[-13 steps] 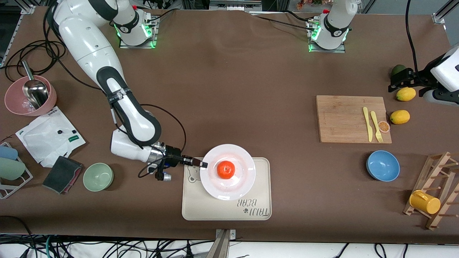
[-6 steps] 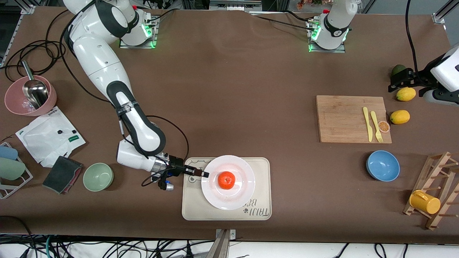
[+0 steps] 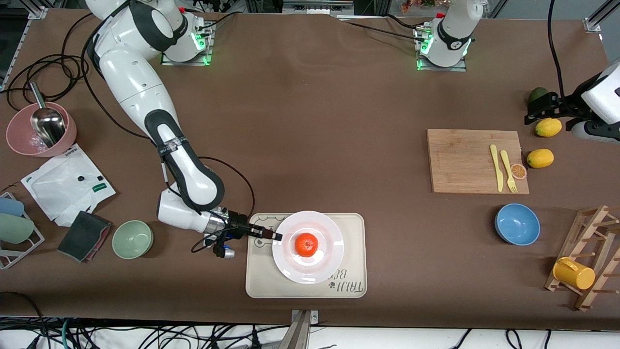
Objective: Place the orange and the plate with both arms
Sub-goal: 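Slide the plate with the right gripper onto the bear tray, then open the right gripper and release the plate rim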
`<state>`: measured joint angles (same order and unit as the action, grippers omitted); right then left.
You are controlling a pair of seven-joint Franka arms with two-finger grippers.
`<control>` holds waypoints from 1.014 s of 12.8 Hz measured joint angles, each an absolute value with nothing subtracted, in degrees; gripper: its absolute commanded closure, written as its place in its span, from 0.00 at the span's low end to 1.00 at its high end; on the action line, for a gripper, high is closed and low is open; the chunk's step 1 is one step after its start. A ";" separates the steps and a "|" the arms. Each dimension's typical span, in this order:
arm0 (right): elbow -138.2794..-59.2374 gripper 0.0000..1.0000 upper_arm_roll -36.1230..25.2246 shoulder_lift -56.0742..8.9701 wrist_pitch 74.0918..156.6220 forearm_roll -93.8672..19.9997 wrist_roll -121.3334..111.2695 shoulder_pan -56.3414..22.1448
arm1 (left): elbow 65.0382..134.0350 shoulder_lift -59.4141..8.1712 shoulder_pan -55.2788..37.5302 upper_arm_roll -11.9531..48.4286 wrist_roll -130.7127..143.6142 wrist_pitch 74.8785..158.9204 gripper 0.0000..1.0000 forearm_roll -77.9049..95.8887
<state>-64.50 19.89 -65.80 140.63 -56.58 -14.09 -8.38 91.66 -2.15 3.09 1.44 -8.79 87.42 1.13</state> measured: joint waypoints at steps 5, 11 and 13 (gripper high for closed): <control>-67.51 0.70 19.78 -64.43 140.59 -51.10 -13.92 -8.34 | 91.66 -2.15 3.09 1.44 -8.79 87.42 0.00 1.13; -78.80 0.62 18.38 -53.61 140.50 -46.22 -13.83 -6.72 | 91.66 -2.15 3.09 1.44 -8.79 87.42 0.00 1.13; -83.31 0.62 18.23 -49.72 140.37 -43.39 -13.83 -5.95 | 91.66 -2.15 3.09 1.44 -8.79 87.42 0.00 1.13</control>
<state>-83.31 18.23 -49.72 140.37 -43.39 -13.83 -5.95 91.66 -2.15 3.09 1.44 -8.79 87.42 1.13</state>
